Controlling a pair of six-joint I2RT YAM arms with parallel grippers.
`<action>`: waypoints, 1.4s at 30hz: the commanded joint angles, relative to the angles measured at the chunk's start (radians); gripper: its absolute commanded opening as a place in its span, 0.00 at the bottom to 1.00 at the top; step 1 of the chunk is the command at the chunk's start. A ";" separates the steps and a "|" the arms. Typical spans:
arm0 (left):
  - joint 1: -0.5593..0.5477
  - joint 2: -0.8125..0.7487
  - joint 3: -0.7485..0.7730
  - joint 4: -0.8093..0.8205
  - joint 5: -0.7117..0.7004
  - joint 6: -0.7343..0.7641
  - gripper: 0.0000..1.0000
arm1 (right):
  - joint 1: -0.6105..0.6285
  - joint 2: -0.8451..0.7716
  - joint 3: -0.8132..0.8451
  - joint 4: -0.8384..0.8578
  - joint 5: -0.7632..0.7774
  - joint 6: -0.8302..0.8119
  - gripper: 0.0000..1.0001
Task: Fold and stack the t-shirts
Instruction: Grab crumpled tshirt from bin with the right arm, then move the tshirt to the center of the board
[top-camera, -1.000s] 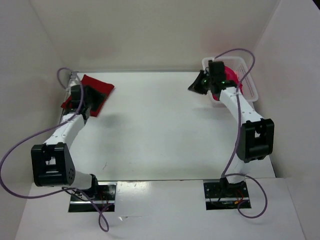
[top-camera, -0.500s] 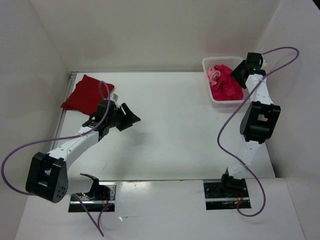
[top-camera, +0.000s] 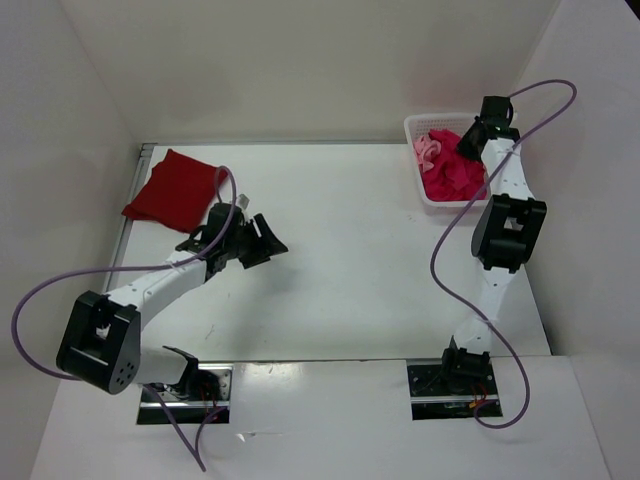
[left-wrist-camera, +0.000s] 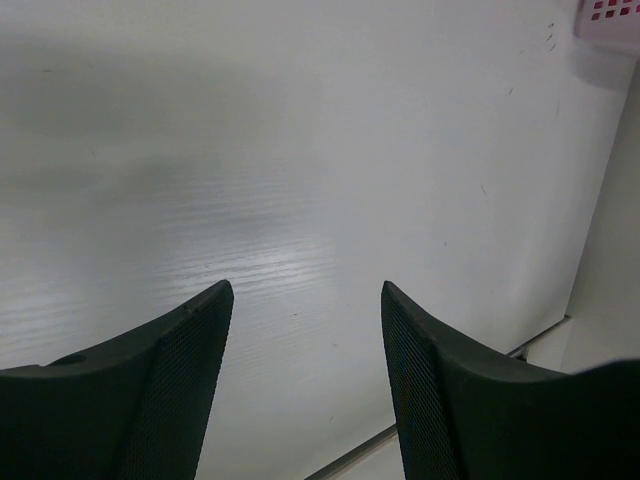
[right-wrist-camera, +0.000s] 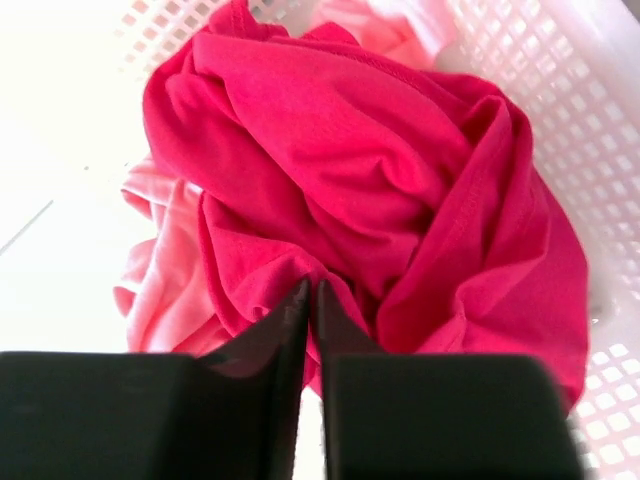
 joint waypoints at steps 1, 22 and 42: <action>-0.001 0.013 0.035 0.017 0.006 0.011 0.69 | 0.010 -0.061 0.007 0.015 0.018 -0.004 0.05; 0.043 0.139 0.239 0.027 0.086 0.002 0.69 | 0.285 -0.750 0.173 0.261 -0.438 0.296 0.00; 0.465 -0.041 0.132 -0.043 0.092 -0.017 0.70 | 0.441 -0.719 -0.433 0.770 -0.795 0.406 0.00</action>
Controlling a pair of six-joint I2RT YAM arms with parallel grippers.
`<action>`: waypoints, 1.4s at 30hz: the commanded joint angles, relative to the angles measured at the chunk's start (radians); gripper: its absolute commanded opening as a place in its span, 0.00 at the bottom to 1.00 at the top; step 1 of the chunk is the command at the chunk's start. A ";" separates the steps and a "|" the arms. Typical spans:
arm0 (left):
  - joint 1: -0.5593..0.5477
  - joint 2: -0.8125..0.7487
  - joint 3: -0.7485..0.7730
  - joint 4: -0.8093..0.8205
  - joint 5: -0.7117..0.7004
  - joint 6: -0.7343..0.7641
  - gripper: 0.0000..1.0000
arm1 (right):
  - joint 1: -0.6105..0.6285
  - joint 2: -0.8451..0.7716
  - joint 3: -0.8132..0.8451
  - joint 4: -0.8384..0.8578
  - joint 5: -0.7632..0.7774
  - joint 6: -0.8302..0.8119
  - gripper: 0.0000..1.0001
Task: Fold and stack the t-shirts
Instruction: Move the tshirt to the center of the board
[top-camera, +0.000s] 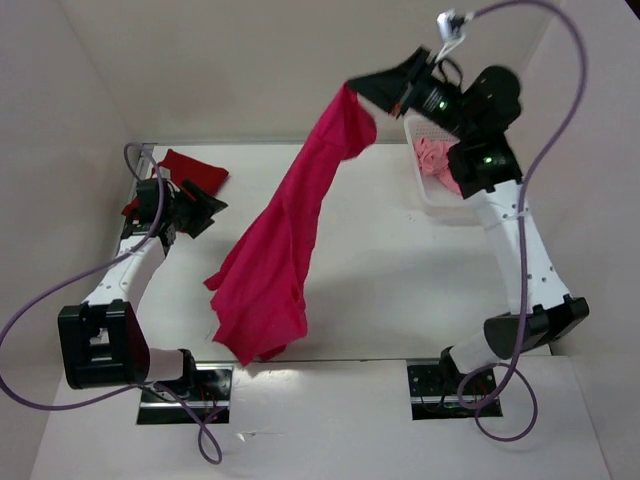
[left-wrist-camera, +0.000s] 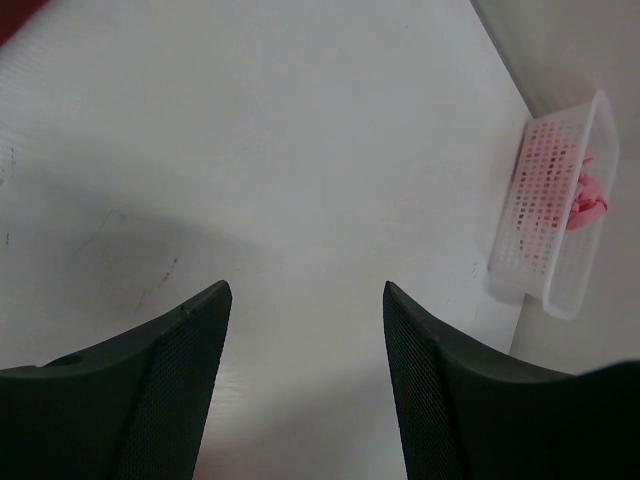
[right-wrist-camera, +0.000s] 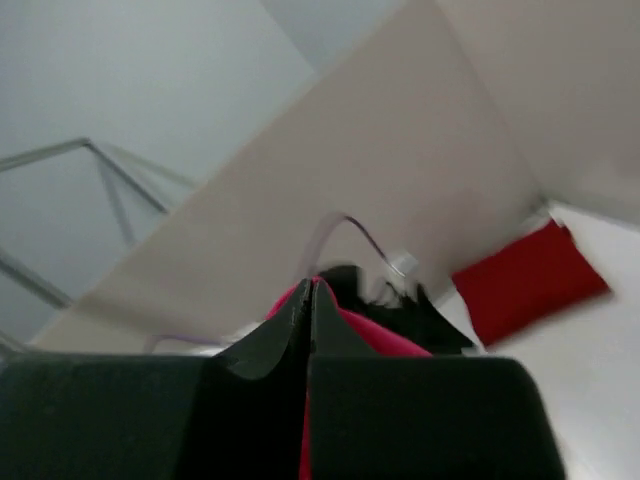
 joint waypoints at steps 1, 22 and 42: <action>0.003 -0.044 -0.024 -0.008 0.012 -0.012 0.70 | -0.098 -0.038 -0.433 0.243 -0.121 -0.079 0.00; -0.026 0.019 -0.104 -0.026 -0.056 0.040 0.74 | 0.051 -0.070 -1.015 -0.241 0.414 -0.141 0.14; -0.118 0.402 0.032 0.132 -0.001 -0.011 0.78 | 0.225 0.067 -1.294 -0.081 0.446 -0.010 0.54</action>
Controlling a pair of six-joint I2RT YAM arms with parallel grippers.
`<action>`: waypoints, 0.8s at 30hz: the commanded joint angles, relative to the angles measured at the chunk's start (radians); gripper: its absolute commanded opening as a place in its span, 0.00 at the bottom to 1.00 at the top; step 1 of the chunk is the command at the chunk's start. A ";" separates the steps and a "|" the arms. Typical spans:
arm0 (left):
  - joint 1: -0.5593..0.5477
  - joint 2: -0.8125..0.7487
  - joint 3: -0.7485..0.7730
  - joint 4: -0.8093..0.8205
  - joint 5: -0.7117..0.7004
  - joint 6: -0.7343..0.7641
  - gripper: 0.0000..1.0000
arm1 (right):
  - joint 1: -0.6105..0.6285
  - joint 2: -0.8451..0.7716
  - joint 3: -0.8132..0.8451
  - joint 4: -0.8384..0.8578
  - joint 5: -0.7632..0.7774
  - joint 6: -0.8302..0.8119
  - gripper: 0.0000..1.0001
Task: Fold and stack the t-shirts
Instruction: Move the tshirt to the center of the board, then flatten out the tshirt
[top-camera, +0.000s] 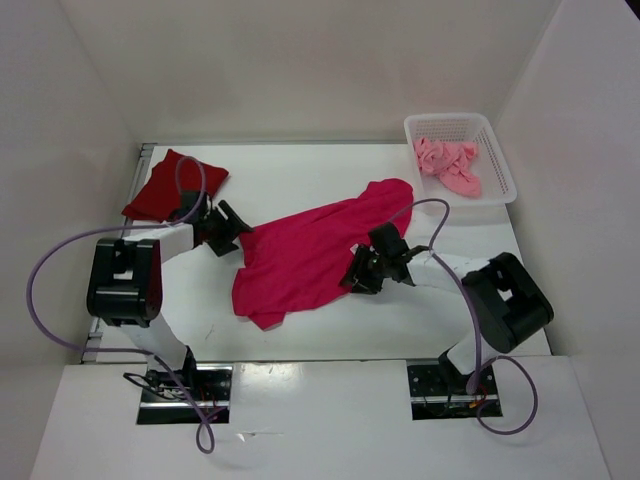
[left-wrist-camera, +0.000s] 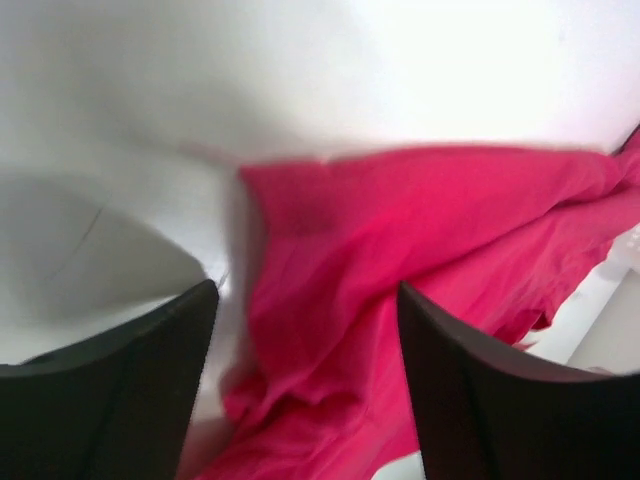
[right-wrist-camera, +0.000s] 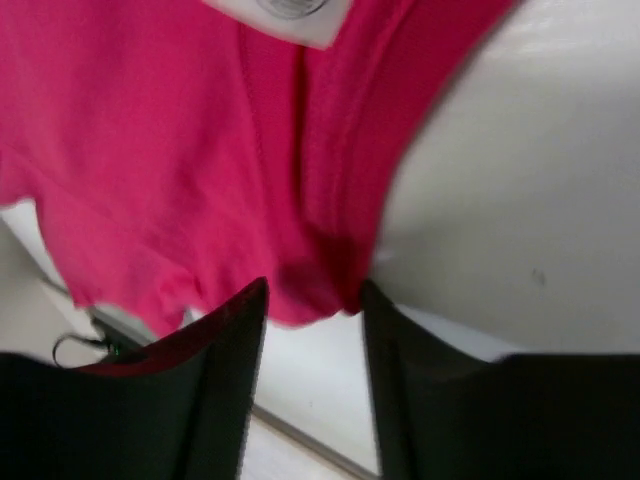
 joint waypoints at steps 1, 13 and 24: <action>-0.004 0.072 0.067 0.052 0.012 -0.012 0.75 | 0.008 0.078 0.026 0.036 0.049 -0.002 0.45; -0.035 0.128 0.207 0.047 0.009 -0.041 0.00 | -0.076 -0.156 0.224 -0.145 0.168 -0.066 0.00; -0.024 -0.158 0.622 -0.198 -0.146 0.065 0.00 | -0.348 -0.089 0.658 -0.179 -0.158 -0.155 0.00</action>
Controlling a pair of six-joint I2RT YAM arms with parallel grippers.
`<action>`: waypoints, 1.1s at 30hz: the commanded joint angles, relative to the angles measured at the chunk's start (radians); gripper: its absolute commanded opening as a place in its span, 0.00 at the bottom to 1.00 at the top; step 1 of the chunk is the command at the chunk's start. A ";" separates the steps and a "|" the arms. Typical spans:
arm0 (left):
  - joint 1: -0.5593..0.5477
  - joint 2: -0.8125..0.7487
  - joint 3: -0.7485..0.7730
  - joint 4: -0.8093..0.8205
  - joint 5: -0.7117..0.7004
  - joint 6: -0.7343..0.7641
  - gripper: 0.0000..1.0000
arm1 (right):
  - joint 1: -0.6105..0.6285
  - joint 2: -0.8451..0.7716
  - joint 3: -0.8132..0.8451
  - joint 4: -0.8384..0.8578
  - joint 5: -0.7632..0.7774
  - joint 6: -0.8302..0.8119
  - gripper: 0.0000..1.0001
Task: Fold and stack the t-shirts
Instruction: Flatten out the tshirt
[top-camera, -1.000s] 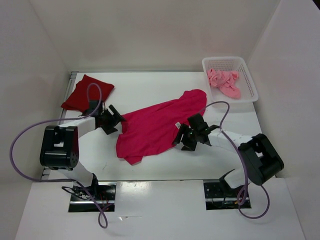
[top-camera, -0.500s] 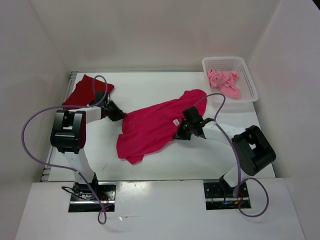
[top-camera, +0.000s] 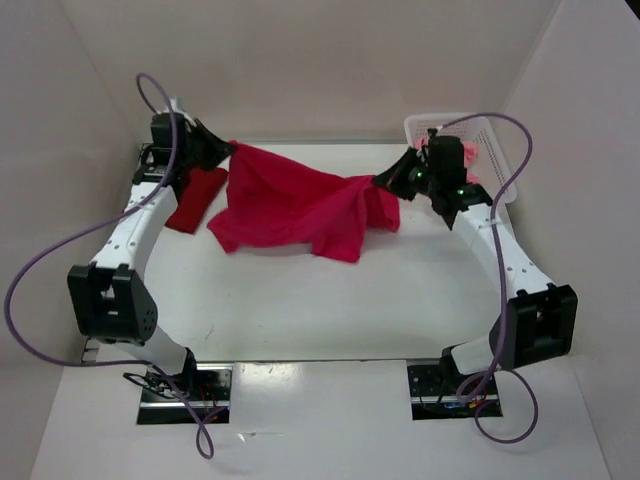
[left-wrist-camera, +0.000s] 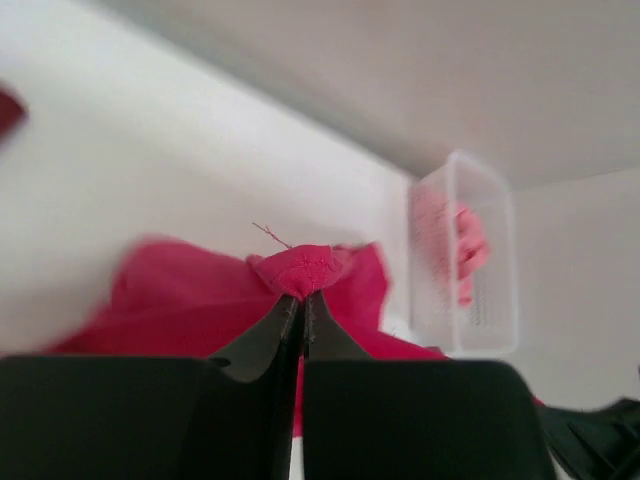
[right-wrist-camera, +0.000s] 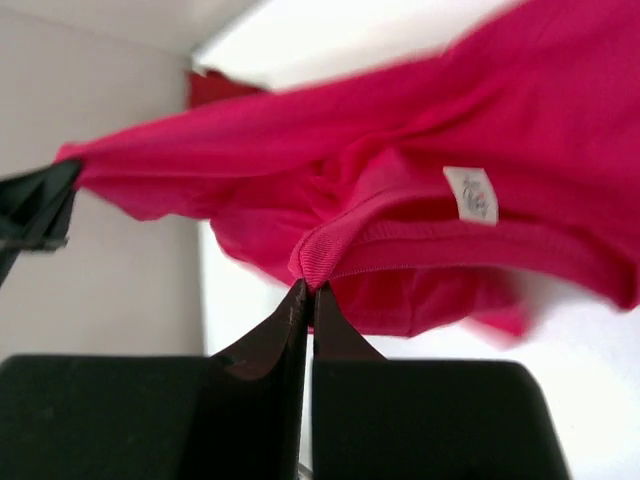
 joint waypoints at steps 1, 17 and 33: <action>0.020 -0.111 0.109 -0.071 -0.073 0.054 0.00 | -0.065 0.052 0.173 0.002 -0.154 -0.035 0.00; 0.033 -0.295 0.283 -0.267 -0.245 0.246 0.00 | -0.071 -0.258 0.227 -0.150 -0.412 -0.090 0.00; 0.005 0.435 0.457 -0.174 -0.105 0.270 0.10 | -0.174 0.217 -0.083 0.072 -0.145 -0.117 0.00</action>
